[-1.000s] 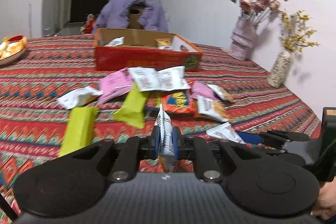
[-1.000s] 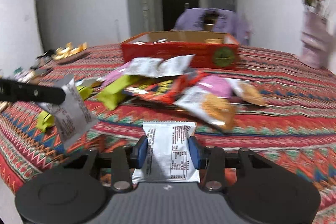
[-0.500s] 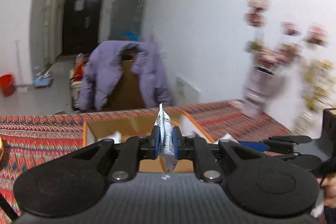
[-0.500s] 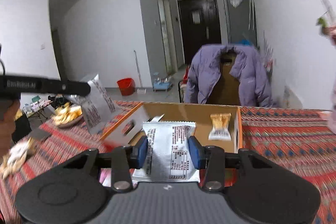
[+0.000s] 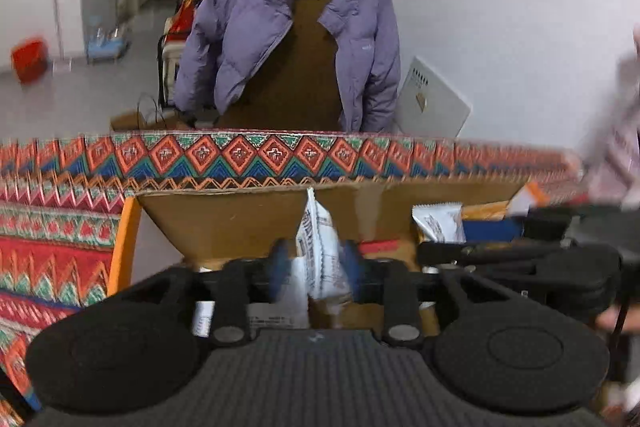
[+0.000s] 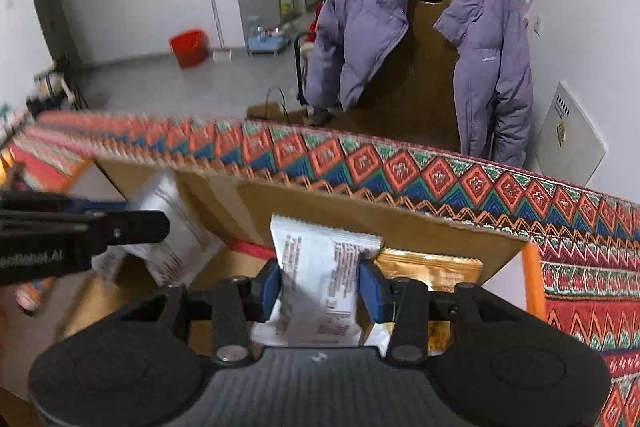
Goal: Organize snacks
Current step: 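Carry both white sachets into the red box and open both tools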
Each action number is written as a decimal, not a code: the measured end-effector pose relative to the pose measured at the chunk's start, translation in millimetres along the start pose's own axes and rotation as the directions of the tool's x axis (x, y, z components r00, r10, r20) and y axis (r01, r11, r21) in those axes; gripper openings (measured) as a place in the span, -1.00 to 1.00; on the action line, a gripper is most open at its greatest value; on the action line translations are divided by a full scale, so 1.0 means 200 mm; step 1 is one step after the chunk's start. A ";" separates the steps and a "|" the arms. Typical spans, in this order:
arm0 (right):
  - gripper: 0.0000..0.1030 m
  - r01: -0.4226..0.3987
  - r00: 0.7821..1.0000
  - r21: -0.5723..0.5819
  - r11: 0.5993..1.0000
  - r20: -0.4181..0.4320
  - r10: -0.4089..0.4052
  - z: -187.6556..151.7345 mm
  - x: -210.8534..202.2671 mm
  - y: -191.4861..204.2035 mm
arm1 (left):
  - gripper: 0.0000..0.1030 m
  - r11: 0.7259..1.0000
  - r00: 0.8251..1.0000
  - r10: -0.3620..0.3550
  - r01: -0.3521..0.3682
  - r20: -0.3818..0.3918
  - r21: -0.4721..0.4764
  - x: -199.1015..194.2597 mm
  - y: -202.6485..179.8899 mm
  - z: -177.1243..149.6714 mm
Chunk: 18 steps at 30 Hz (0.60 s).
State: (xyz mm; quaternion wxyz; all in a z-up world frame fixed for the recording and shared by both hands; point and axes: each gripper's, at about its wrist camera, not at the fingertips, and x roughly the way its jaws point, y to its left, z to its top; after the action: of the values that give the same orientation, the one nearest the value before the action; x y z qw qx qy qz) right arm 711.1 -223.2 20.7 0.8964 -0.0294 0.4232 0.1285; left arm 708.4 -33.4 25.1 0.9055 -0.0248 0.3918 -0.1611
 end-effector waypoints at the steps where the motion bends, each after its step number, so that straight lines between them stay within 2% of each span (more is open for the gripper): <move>1: 0.11 0.005 1.000 -0.002 1.000 -0.009 -0.005 -0.02 0.02 0.00 | -0.10 1.000 1.000 -0.019 0.019 -0.016 -0.003 0.01 0.01 0.00; 2: 0.29 0.005 1.000 0.000 1.000 -0.014 -0.005 -0.05 0.02 0.00 | -0.10 0.999 0.999 -0.035 0.035 -0.018 0.001 0.02 0.01 0.00; 3: 0.34 -0.014 1.000 0.019 1.000 -0.024 0.014 -0.06 0.03 -0.01 | -0.08 0.999 0.999 -0.040 0.040 -0.019 0.007 0.02 0.01 0.00; 6: 0.37 -0.041 0.999 0.061 0.997 -0.019 0.043 -0.07 0.01 -0.04 | 0.25 1.000 0.998 -0.028 0.028 -0.050 -0.001 0.07 0.02 0.01; 8: 0.44 -0.050 0.999 0.072 0.996 -0.015 0.051 -0.06 -0.03 -0.06 | 0.30 1.000 0.999 -0.008 0.008 -0.040 0.000 0.04 0.02 0.02; 12: 0.49 -0.046 0.999 0.072 0.996 0.028 0.044 0.00 -0.17 -0.07 | 0.39 1.000 1.000 0.001 -0.001 -0.025 0.008 -0.11 -0.01 0.09; 13: 0.53 -0.050 0.998 0.075 0.996 0.041 0.047 0.01 -0.22 -0.08 | 0.47 1.000 1.000 0.000 0.001 -0.018 0.009 -0.16 -0.02 0.11; 15: 0.54 -0.054 0.996 0.081 0.995 0.070 0.048 0.04 -0.34 -0.09 | 0.56 1.000 1.000 0.019 -0.019 -0.005 0.011 -0.29 -0.03 0.14; 18: 0.62 -0.037 0.994 0.070 0.997 0.104 0.030 0.05 -0.52 -0.09 | 0.59 1.000 0.999 0.021 -0.022 0.025 0.014 -0.49 -0.05 0.15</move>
State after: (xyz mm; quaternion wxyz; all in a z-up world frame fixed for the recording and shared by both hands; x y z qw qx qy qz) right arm 659.9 -260.1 106.6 0.9152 0.0168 0.3813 0.1296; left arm 663.9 -14.7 115.7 0.9122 -0.0160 0.3795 -0.1539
